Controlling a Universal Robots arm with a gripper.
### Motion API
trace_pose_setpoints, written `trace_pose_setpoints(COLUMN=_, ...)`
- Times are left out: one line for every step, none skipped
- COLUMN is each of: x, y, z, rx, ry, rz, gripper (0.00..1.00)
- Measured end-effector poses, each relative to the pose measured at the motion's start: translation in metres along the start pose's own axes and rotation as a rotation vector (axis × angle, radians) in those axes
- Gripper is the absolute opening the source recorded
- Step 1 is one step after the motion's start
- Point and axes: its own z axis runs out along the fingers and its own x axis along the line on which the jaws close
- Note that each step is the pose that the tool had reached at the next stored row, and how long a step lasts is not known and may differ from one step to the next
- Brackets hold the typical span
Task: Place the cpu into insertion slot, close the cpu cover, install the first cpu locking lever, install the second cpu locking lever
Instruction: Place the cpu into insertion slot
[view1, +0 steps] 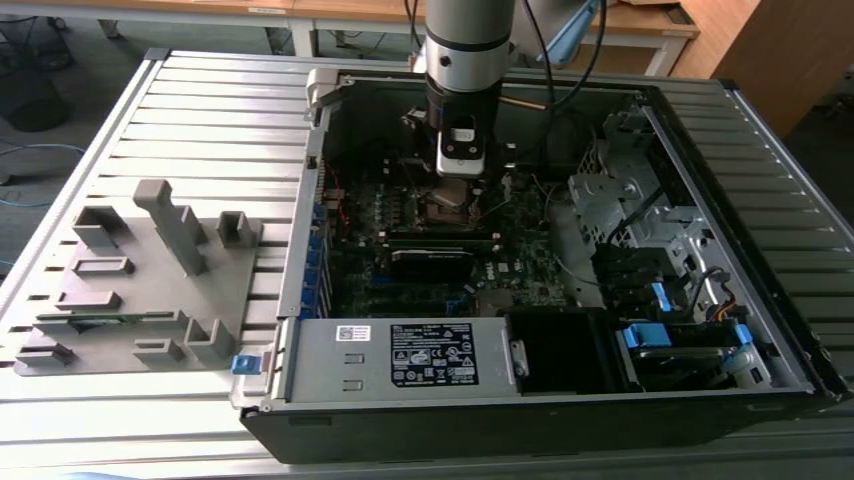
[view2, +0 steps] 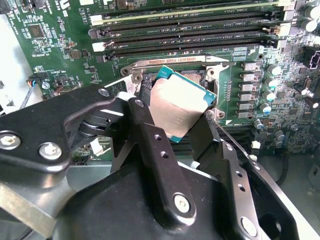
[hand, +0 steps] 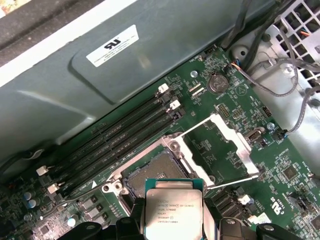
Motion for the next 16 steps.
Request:
trace_pose_setpoints(x=0.0, y=0.0, z=0.0001, rx=0.0003, ry=-0.0007, rz=0.009, gripper=0.54)
trace_pose_setpoints(x=0.0, y=0.0, z=0.0002, rx=0.0007, ry=-0.0016, rz=0.019, gripper=0.54)
trace_pose_setpoints(x=0.0, y=-0.0001, z=0.0002, rx=0.001, ry=-0.0025, rz=0.029, gripper=0.54)
trace_pose_setpoints(x=0.0, y=-0.0001, z=0.0003, rx=0.0014, ry=-0.0034, rz=0.039, gripper=0.54)
trace_pose_setpoints(x=0.0, y=-0.0001, z=0.0004, rx=0.0018, ry=-0.0042, rz=0.049, gripper=0.54)
trace_pose_setpoints(x=0.0, y=-0.0001, z=0.0004, rx=0.0021, ry=-0.0051, rz=0.058, gripper=0.54)
trace_pose_setpoints(x=0.0, y=-0.0001, z=0.0004, rx=0.0024, ry=-0.0057, rz=0.065, gripper=0.54)
trace_pose_setpoints(x=0.0, y=-0.0001, z=0.0005, rx=0.0025, ry=-0.0061, rz=0.07, gripper=0.54)
trace_pose_setpoints(x=0.0, y=-0.0001, z=0.0005, rx=0.0026, ry=-0.0066, rz=0.075, gripper=0.54)
trace_pose_setpoints(x=0.0, y=-0.0001, z=0.0005, rx=0.0028, ry=-0.0069, rz=0.079, gripper=0.54)
trace_pose_setpoints(x=0.0, y=-0.0001, z=0.0005, rx=0.003, ry=-0.0074, rz=0.084, gripper=0.54)
trace_pose_setpoints(x=0.0, y=-0.0001, z=0.0006, rx=0.0032, ry=-0.0078, rz=0.089, gripper=0.54)
trace_pose_setpoints(x=0.0, y=-0.0001, z=0.0006, rx=0.0035, ry=-0.0086, rz=0.097, gripper=0.54)
trace_pose_setpoints(x=0.0, y=-0.0001, z=0.0007, rx=0.0038, ry=-0.0094, rz=0.107, gripper=0.54)
trace_pose_setpoints(x=0.0001, y=-0.0001, z=0.0008, rx=0.0042, ry=-0.0105, rz=0.12, gripper=0.54)
trace_pose_setpoints(x=0.0001, y=-0.0001, z=0.0009, rx=0.0048, ry=-0.0119, rz=0.136, gripper=0.54)
